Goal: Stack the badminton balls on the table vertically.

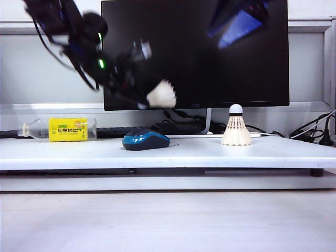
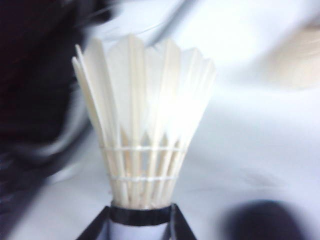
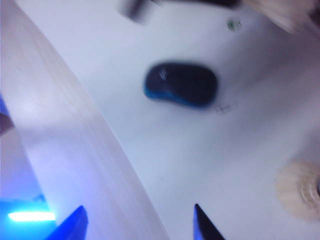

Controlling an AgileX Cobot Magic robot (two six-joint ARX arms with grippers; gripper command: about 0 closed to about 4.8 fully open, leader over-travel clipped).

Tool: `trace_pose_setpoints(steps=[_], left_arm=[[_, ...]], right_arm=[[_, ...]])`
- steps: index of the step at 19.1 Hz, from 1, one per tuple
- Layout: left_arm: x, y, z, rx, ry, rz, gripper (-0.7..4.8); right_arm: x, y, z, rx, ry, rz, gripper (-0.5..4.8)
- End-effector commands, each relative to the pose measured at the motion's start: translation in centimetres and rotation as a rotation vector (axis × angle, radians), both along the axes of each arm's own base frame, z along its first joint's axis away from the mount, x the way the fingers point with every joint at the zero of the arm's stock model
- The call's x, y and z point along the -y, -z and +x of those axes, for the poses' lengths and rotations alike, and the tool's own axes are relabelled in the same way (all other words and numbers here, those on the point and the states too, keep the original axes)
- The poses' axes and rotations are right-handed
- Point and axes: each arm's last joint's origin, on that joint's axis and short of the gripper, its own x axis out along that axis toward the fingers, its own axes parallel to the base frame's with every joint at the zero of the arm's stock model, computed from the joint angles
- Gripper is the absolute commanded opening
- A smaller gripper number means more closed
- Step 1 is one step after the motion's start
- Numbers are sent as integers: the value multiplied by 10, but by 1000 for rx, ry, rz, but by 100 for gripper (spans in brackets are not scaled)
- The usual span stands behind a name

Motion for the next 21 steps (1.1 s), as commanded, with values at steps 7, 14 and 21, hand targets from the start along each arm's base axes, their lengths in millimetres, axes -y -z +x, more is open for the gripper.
trace_pose_setpoints(steps=[7, 14, 21], left_arm=[[42, 3, -49, -234, 269, 34, 147], [90, 21, -70, -146, 332, 223, 147], [93, 46, -65, -218, 339, 249, 149]], right_arm=[[5, 4, -5, -4, 34, -130, 251], [6, 5, -7, -25, 35, -141, 251], [6, 6, -8, -30, 17, -155, 251]])
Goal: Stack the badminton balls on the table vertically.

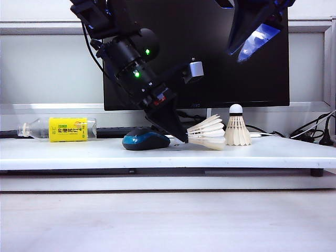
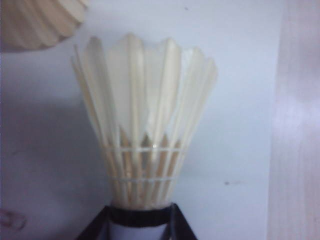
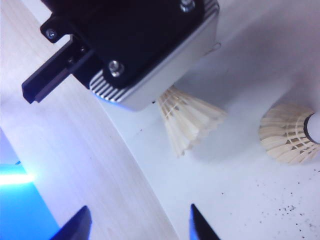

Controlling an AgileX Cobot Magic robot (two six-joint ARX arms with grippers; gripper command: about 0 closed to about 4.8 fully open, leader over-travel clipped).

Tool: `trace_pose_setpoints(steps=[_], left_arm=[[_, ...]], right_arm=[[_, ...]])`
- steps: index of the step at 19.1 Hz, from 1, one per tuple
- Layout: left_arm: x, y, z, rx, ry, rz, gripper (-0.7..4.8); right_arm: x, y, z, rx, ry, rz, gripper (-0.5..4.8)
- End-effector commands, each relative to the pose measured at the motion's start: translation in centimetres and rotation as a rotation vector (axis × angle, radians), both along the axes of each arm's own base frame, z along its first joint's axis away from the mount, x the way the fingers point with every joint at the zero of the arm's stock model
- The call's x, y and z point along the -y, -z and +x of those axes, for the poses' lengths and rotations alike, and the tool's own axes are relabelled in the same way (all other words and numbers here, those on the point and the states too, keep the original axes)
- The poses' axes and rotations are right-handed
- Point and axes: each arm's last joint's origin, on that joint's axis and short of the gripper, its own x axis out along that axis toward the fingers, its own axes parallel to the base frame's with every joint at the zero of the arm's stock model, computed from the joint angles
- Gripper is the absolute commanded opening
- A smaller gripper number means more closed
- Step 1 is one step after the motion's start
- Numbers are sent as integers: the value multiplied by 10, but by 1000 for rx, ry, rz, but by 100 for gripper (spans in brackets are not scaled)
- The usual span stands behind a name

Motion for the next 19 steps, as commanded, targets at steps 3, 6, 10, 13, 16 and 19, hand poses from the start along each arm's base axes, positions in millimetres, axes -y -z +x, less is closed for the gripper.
trace_pose_setpoints(steps=[3, 6, 10, 13, 16, 19], left_arm=[[2, 1, 1, 14, 7, -12, 165], [2, 0, 2, 23, 5, -13, 190], [2, 0, 3, 40, -9, -2, 256], [-1, -11, 2, 51, -46, 10, 256], [-5, -29, -5, 56, -74, -5, 256], [-17, -62, -23, 15, -148, -3, 256]], right_arm=[[0, -3, -1, 11, -7, 3, 251], [0, -3, -1, 11, -7, 3, 251], [0, -3, -1, 11, -7, 3, 251], [0, -2, -2, 10, -8, 3, 251], [0, -2, -2, 7, -10, 5, 251], [1, -1, -5, 27, -102, -38, 238]])
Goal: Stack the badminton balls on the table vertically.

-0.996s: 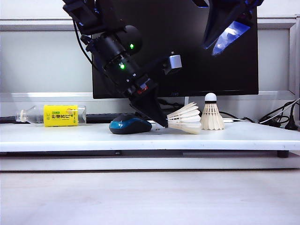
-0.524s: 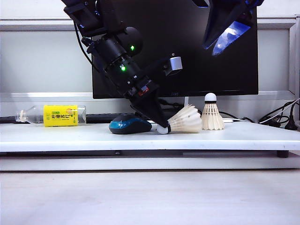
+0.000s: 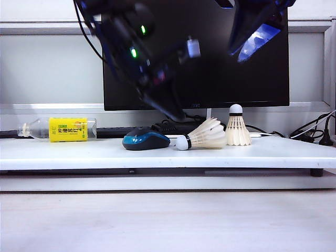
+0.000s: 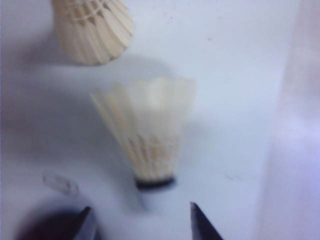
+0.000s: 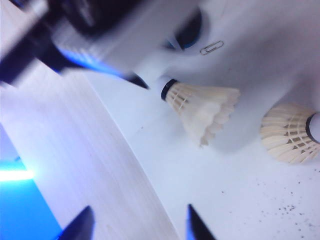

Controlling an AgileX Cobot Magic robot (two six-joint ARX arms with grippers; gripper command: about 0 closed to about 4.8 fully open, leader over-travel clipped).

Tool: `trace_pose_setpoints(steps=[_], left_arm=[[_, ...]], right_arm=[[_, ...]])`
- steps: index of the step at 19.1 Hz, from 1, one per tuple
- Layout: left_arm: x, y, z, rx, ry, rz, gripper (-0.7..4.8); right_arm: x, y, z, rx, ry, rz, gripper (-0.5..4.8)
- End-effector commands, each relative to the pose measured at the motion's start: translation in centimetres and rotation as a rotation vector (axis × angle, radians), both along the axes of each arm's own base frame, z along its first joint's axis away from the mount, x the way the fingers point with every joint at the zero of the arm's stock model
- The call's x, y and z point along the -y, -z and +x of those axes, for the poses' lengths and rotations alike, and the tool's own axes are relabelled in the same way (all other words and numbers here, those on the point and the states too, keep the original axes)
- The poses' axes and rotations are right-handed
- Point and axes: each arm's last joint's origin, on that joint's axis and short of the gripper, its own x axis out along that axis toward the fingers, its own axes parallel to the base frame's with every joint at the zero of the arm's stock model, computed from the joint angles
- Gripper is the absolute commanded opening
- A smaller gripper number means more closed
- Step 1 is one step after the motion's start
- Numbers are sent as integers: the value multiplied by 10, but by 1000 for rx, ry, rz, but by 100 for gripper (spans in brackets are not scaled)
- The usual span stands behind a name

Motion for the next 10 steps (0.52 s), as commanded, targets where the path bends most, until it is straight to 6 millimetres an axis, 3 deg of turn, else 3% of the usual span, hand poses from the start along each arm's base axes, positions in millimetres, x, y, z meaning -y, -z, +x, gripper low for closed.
trace_pose_setpoints(steps=[1, 3, 5, 7, 10], left_arm=[[-13, -34, -19, -21, -63, 0, 257], [-25, -69, -37, 25, -91, -41, 266], [-50, -117, -62, 88, -178, -134, 282], [-73, -147, -84, 101, -264, -199, 283], [-111, -181, -137, 83, -373, -212, 283]], right_arm=[[1, -1, -4, 27, -95, -27, 238], [0, -1, -6, 17, -129, -4, 238], [0, -1, -7, 2, -144, 20, 238], [-1, -1, -8, -13, -159, 46, 238], [-5, -1, -11, 13, -229, 30, 238]])
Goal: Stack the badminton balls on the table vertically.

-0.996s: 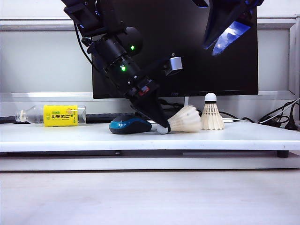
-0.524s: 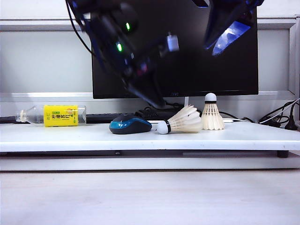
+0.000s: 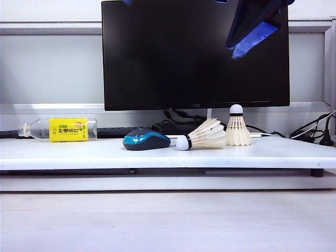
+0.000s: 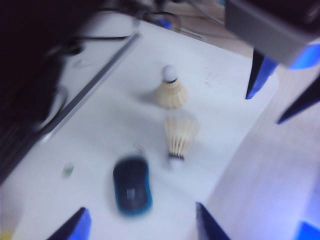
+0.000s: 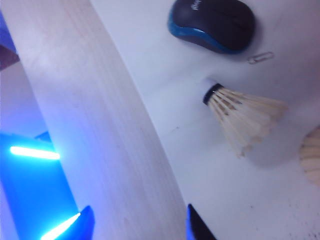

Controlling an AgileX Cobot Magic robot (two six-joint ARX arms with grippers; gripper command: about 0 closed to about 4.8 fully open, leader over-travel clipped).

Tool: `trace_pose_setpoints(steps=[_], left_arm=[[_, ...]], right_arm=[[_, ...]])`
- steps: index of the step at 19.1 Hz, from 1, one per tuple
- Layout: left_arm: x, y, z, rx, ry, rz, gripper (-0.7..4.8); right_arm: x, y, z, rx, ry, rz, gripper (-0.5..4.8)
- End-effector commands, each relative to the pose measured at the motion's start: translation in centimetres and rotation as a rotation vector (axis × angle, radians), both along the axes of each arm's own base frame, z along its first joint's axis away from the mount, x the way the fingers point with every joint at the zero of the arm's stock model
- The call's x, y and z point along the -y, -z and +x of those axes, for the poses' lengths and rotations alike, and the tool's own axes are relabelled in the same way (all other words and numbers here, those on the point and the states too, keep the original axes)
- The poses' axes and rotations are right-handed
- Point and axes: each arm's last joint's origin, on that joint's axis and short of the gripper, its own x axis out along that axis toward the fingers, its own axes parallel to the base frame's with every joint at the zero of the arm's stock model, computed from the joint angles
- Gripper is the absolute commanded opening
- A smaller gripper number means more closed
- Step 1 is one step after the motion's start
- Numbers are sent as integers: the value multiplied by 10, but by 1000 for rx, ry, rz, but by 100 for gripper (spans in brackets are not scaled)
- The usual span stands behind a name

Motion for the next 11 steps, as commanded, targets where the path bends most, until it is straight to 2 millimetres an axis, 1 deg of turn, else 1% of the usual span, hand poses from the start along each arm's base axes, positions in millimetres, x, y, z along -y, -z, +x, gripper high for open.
trace_pose_setpoints(steps=[1, 2, 4, 5, 6, 8, 9, 11], left_arm=[[-25, -11, -36, -46, -47, 7, 283], [-33, -13, -48, -35, -57, 1, 283], [-54, -8, -85, 18, -75, -30, 282], [-64, -3, -99, 48, -95, -45, 282], [-70, 1, -107, 63, -109, -60, 283], [-81, 17, -130, 81, -142, -112, 282], [-87, 30, -142, 86, -158, -134, 282], [-91, 49, -154, 90, -168, -186, 282]], right_arm=[[-4, -2, -4, 44, -81, -2, 238], [-7, -2, -5, 52, -107, -5, 238], [-17, -3, -9, 73, -158, -4, 238], [-23, -2, -11, 85, -180, -16, 238], [-27, -2, -12, 101, -190, -36, 238], [-33, -2, -14, 140, -230, -54, 238], [-36, -1, -13, 157, -244, -50, 238], [-41, 1, -12, 165, -270, -60, 238]])
